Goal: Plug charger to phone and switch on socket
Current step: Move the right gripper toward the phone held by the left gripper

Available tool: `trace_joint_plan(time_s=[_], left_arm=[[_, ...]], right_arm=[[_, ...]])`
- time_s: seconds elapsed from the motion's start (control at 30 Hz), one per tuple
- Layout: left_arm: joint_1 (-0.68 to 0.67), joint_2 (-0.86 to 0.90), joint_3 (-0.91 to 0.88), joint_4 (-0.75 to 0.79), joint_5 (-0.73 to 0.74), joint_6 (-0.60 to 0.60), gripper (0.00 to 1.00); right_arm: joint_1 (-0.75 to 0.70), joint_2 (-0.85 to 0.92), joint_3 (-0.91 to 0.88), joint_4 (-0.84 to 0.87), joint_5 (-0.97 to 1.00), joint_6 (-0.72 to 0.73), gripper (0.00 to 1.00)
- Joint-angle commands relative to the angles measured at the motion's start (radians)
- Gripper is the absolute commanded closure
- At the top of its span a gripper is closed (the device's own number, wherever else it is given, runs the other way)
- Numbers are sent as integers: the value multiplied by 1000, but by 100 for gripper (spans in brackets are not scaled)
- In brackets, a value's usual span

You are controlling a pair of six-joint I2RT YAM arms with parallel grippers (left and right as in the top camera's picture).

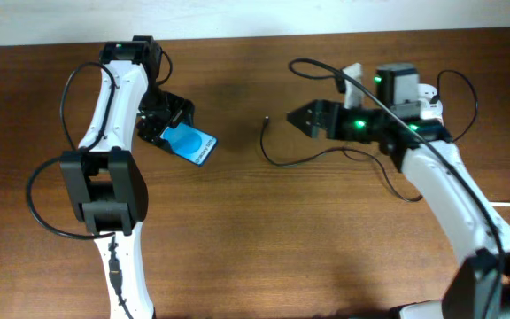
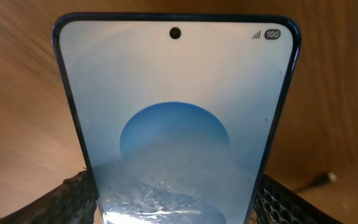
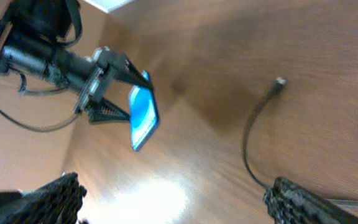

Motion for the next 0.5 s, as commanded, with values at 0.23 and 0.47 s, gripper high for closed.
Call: trace_joint_plan(time_s=[0.23,0.47], left_arm=[[-67,0,18,76,177,-149,100],[-87,0,18,101,313,-202,100]], right_arm=[[161,105,22,220,105,300,11],[190,105,14,79,259,477,35]])
